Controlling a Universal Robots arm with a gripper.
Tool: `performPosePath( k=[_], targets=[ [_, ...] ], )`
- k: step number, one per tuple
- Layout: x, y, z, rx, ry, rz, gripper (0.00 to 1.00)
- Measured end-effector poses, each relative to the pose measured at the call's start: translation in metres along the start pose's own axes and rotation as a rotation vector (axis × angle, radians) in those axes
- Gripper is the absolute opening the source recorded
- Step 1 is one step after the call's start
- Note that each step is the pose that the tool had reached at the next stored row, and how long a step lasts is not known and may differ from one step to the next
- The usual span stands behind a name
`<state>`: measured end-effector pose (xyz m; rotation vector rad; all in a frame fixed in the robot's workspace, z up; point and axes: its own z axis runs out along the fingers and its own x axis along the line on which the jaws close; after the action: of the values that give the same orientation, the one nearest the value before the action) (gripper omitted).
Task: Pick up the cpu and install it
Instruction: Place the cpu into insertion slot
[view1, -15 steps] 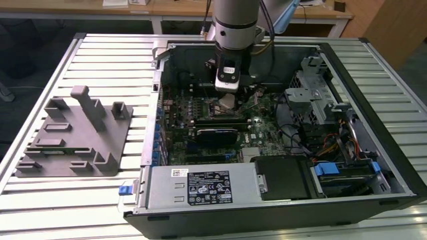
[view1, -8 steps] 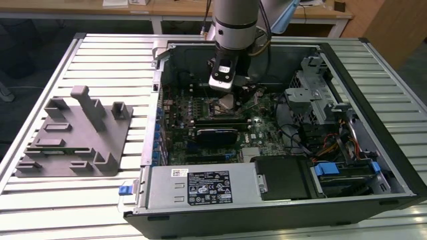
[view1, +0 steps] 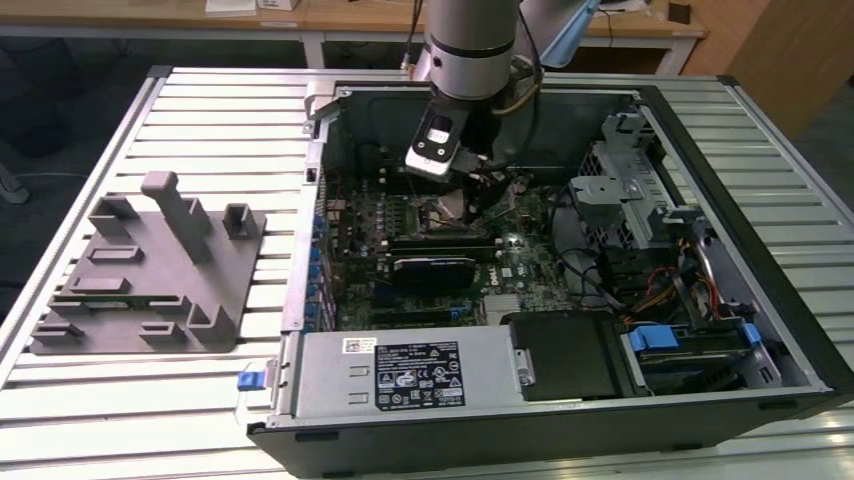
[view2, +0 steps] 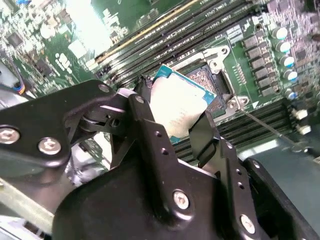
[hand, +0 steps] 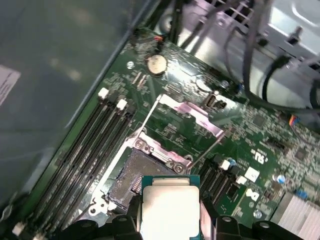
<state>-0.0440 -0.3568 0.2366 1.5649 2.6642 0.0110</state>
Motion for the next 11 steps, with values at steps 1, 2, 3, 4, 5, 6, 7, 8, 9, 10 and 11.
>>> performPosePath(
  k=[1,2,3,4,5,6,7,8,9,10,11],
  targets=[
    [0.0,0.0,0.0001,0.0008,-0.0006,0.018,0.54],
    [0.0,0.0,0.0001,0.0015,-0.0012,0.038,0.54],
    [0.0,0.0,0.0002,0.0022,-0.0018,0.056,0.54],
    [0.0,0.0,0.0003,0.003,-0.0023,0.073,0.54],
    [0.0,0.0,0.0003,0.0038,-0.003,0.091,0.54],
    [0.0,0.0,0.0004,0.0045,-0.0035,0.109,0.54],
    [0.0,0.0,0.0004,0.0052,-0.0041,0.127,0.54],
    [0.0,0.0,0.0005,0.0059,-0.0047,0.145,0.54],
    [0.0,0.0,0.0006,0.0067,-0.0053,0.164,0.54],
    [0.0,0.0,0.0006,0.0075,-0.006,0.183,0.54],
    [0.0,0.0,0.0007,0.0082,-0.0065,0.201,0.54]
  ],
)
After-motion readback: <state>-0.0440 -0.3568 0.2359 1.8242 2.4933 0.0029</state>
